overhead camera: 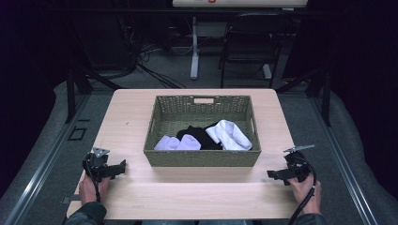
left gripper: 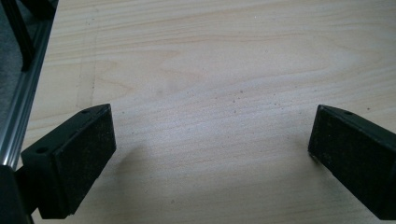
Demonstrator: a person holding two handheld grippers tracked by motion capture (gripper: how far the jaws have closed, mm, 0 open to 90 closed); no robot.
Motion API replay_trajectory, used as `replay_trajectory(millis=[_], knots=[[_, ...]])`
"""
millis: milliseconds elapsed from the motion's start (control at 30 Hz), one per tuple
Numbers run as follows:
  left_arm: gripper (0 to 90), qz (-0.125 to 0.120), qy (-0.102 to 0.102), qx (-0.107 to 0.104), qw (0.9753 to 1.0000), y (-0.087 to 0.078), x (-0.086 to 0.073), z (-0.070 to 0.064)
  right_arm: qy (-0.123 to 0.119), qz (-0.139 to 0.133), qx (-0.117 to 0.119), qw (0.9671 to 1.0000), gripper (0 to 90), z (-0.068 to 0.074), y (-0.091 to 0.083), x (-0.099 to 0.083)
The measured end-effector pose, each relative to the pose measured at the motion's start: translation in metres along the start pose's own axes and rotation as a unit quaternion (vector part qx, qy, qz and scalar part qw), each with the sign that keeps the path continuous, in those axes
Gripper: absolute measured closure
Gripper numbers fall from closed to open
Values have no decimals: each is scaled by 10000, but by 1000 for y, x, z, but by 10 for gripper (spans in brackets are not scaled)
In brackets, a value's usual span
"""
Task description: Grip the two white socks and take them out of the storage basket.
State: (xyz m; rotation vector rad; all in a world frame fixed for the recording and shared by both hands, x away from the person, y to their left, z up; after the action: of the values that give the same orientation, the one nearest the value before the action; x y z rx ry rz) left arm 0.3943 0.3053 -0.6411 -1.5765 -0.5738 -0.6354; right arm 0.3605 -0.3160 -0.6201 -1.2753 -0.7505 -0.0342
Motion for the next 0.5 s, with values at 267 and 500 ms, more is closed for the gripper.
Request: replay_trajectory(millis=[267, 500], knots=[[10, 150, -219, -211, 9994, 2, 0, 3, -17, 23, 21, 10000, 0, -1, 1, 1], [4, 151, -219, -194, 9995, 2, 0, 3, -26, 18, 1, 10000, 0, -3, 1, 1]])
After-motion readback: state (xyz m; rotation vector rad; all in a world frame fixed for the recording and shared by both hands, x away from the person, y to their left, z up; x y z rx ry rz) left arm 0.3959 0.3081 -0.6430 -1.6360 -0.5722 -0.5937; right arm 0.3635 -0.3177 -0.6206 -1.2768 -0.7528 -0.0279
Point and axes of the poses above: each handheld gripper's, and its own axes: y roughly forward along the jaws, x roughly out of its top, z roughly to its left, the point moved 7 cm from there along y, roughly forward along the jaws, and after that the axes turned 9 degrees about -y, right-handed, at the moved point
